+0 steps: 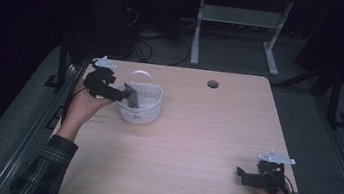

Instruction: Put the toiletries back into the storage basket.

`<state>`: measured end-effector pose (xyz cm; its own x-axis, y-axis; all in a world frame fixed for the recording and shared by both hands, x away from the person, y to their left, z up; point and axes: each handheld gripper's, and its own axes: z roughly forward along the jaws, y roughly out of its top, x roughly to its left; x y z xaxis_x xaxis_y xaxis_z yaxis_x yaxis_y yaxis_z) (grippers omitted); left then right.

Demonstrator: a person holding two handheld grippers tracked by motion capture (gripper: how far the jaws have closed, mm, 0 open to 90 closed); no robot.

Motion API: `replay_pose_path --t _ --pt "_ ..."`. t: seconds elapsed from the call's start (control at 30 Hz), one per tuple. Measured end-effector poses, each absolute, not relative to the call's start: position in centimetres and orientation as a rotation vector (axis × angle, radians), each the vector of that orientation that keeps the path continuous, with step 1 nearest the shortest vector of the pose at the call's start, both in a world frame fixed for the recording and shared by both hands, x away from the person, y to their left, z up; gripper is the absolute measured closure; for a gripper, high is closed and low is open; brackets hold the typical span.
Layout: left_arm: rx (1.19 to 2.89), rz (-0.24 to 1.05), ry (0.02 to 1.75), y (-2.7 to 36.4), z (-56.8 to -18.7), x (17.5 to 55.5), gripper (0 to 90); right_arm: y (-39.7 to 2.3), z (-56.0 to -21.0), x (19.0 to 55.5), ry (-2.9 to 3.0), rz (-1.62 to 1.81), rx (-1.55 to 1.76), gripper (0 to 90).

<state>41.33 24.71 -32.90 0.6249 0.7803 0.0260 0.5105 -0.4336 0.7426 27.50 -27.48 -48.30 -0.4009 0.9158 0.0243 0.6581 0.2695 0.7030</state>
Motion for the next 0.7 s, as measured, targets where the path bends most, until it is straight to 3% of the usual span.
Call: replay_pose_path --t 0.7 --pt "2.161 0.488 0.992 26.3 -37.2 36.1 13.7 -27.5 -48.3 27.5 2.158 0.907 1.427 2.0"
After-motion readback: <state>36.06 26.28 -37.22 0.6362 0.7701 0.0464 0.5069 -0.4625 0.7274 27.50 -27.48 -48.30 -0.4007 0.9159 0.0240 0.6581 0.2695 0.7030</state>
